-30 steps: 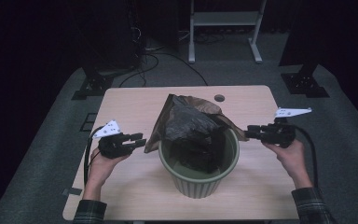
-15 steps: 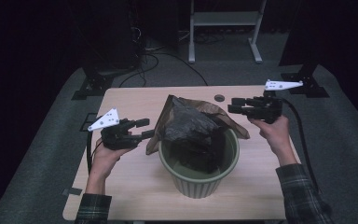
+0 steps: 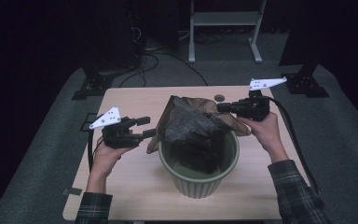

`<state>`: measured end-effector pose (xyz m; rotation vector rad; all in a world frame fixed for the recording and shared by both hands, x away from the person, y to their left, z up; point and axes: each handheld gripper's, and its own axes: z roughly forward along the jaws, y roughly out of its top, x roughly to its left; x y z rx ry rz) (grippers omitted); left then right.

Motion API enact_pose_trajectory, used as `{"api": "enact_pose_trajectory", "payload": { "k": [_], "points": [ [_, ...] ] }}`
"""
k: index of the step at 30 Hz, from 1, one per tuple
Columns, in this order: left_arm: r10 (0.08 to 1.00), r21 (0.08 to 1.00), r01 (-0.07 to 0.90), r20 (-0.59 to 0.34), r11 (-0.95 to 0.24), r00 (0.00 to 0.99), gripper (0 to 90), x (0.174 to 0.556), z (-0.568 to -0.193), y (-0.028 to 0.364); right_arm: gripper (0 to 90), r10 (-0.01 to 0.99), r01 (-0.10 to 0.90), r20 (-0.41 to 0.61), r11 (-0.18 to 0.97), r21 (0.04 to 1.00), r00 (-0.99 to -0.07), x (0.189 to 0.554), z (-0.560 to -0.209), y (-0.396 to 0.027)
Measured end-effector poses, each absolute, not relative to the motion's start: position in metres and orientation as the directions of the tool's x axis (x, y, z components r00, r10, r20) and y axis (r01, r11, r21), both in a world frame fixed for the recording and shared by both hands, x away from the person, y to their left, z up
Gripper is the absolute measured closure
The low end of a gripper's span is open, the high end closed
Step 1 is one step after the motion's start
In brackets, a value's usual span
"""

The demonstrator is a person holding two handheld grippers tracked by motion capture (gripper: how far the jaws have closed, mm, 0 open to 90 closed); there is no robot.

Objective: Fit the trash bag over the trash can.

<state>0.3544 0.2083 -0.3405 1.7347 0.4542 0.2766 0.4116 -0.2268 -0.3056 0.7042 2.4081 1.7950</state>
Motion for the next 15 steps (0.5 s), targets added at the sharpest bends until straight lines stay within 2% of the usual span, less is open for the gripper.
{"api": "enact_pose_trajectory", "payload": {
  "k": [7,12,15],
  "points": [
    [0.387,0.981,0.138,-0.075,-0.137,0.919,36.0,0.356,-0.329,0.197,90.0,0.362,0.265,0.178,0.205,0.942,-0.915,0.385,-0.285,-0.243],
    [0.365,0.981,0.13,-0.07,-0.143,0.928,35.4,0.361,-0.32,0.182,90.0,0.358,0.256,0.168,0.212,0.943,-0.918,0.381,-0.283,-0.244],
    [0.354,0.977,0.16,-0.101,-0.142,0.93,35.3,0.373,-0.316,0.175,90.0,0.349,0.25,0.166,0.211,0.945,-0.922,0.378,-0.282,-0.243]
  ]
}}
